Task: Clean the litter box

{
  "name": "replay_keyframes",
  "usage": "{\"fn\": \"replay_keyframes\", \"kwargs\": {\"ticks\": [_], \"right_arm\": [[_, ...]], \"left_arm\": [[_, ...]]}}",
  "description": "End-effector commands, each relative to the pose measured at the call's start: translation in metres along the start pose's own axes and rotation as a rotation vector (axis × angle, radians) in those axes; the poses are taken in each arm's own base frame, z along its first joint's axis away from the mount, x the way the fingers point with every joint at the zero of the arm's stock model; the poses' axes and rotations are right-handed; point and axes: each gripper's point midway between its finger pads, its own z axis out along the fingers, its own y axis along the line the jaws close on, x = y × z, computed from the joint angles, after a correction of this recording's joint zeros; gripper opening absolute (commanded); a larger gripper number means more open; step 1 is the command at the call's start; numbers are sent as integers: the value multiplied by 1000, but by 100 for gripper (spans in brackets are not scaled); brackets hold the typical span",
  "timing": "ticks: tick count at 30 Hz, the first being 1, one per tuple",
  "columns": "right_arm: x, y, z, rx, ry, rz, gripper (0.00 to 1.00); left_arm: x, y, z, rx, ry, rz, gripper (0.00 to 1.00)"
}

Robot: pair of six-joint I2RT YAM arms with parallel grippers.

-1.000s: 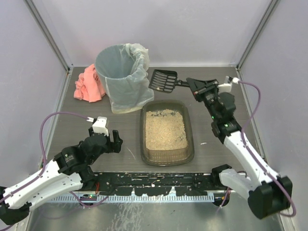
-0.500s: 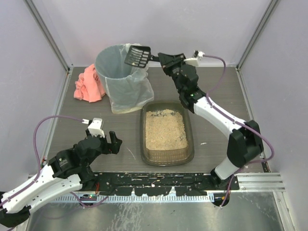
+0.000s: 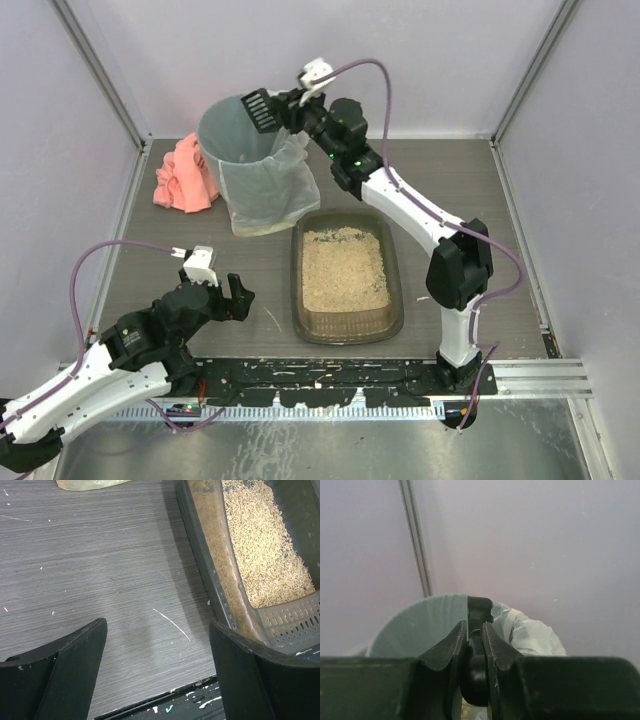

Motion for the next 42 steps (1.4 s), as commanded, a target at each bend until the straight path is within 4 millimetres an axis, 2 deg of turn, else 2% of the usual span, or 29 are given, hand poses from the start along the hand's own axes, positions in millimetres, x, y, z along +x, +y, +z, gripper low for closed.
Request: {"fn": "replay_keyframes", "kwargs": {"ticks": [1, 5, 9, 12, 14, 16, 19, 20, 25, 30, 33, 37, 39, 42], "right_arm": [[-48, 44, -3, -64, -98, -525, 1], [-76, 55, -11, -22, -186, -536, 1], [-117, 62, -26, 3, -255, -387, 1], [-151, 56, -51, 63, -297, -235, 1], [-171, 53, -79, 83, -319, -135, 1], [-169, 46, -105, 119, -285, -62, 1], [-150, 28, -150, 214, -232, 27, 1], [-133, 21, -168, 243, -205, 52, 1], [-96, -5, -251, 381, -154, 220, 1], [-35, -20, -312, 509, -29, 410, 2], [6, -20, -331, 540, 60, 479, 5], [54, -16, -346, 557, 172, 539, 10], [74, -14, -352, 562, 203, 575, 11], [94, -4, -349, 516, 235, 627, 11]], "left_arm": [[-6, -4, 1, 14, -21, -28, 84], [-5, -5, 1, 13, -14, -26, 84], [-5, -5, 1, 10, -10, -30, 84], [-6, -4, 0, 5, -14, -35, 84], [-6, -2, -1, -3, -16, -42, 84], [-7, -1, 0, -11, -22, -56, 86], [-4, 1, 1, -19, -25, -78, 99], [-4, 1, 1, -18, -25, -81, 99], [-4, 4, -1, -30, -29, -86, 98], [-10, 9, -4, -56, -50, -95, 98], [-15, 13, -6, -77, -67, -103, 98], [-22, 18, -10, -102, -89, -104, 98], [-25, 21, -10, -117, -104, -106, 98], [-29, 21, -11, -123, -118, -104, 98]]}}
